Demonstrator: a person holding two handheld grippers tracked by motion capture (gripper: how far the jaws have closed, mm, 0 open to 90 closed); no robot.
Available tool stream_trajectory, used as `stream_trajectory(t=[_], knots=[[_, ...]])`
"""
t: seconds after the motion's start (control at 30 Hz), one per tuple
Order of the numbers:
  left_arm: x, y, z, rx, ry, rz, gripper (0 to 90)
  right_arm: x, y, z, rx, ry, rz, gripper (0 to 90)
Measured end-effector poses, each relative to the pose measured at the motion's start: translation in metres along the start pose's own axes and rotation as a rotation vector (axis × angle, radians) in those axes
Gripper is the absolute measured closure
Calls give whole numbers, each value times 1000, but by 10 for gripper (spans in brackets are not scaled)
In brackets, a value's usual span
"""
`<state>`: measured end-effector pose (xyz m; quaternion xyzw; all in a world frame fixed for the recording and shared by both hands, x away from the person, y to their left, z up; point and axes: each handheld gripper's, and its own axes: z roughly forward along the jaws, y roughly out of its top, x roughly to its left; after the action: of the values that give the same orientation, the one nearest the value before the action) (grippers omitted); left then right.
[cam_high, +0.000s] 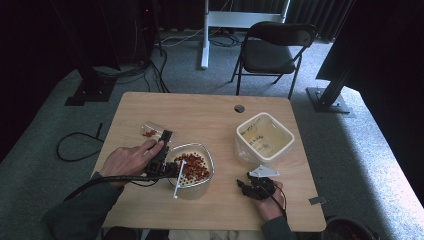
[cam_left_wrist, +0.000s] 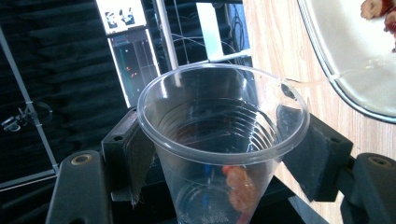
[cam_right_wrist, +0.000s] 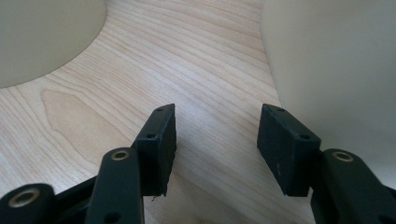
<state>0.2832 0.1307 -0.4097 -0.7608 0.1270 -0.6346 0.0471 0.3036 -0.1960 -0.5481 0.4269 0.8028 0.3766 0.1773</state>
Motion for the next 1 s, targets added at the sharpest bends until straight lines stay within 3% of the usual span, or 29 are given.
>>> stream_trajectory(t=[0.27,0.57,0.8,1.0], knots=[[-4,-9,3,36,1,14,308,0,0,0,-1,-2,-3,464],[3,3,0,4,28,42,308,0,0,0,-2,-2,-4,464],[-3,-10,4,55,11,48,308,0,0,0,-1,-1,-4,464],[2,-3,2,29,31,47,308,1,0,0,-1,-2,-3,464]])
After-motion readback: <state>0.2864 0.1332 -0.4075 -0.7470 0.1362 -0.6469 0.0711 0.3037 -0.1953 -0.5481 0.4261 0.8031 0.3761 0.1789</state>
